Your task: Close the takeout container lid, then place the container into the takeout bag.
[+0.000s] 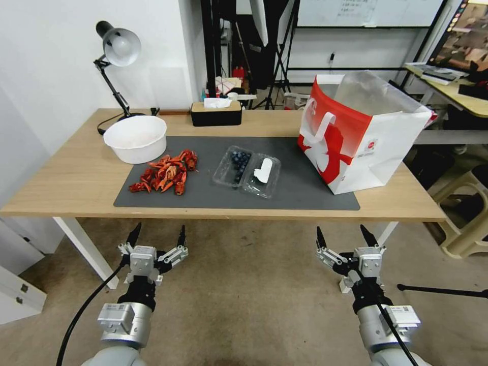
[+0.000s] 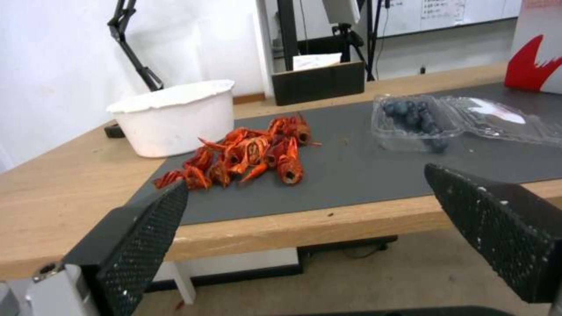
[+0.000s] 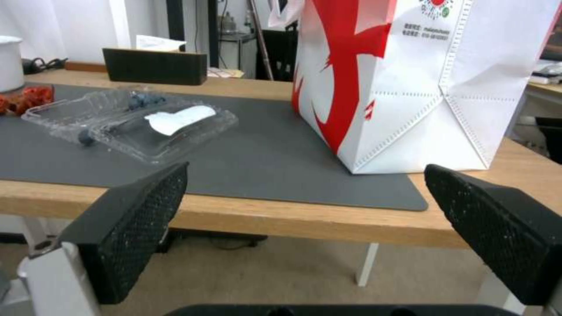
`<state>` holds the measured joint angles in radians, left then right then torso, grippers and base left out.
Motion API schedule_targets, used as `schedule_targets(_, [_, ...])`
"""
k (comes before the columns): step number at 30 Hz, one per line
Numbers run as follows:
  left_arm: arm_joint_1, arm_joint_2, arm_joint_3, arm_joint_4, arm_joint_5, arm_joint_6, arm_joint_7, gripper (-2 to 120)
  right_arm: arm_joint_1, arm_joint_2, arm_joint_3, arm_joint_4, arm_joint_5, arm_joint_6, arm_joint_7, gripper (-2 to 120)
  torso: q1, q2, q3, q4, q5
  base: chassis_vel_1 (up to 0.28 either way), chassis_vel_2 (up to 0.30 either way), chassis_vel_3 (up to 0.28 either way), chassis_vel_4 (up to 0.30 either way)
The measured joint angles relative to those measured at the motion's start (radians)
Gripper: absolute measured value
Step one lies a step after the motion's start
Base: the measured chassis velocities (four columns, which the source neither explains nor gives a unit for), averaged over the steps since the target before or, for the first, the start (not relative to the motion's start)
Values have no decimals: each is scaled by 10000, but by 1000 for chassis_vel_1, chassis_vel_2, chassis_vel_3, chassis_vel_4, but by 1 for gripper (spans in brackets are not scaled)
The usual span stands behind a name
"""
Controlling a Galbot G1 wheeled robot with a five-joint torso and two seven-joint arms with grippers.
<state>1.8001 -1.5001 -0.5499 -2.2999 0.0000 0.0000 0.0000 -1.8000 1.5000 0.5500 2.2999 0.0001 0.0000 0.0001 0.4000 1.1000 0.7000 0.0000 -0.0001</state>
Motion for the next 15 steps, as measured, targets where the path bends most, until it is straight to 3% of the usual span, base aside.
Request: schedule_targets(15, [0, 0, 0, 0, 0, 0, 0, 100, 0, 0, 0, 0, 0, 0, 0, 100, 0, 0, 0, 0, 0, 0, 0, 0, 0])
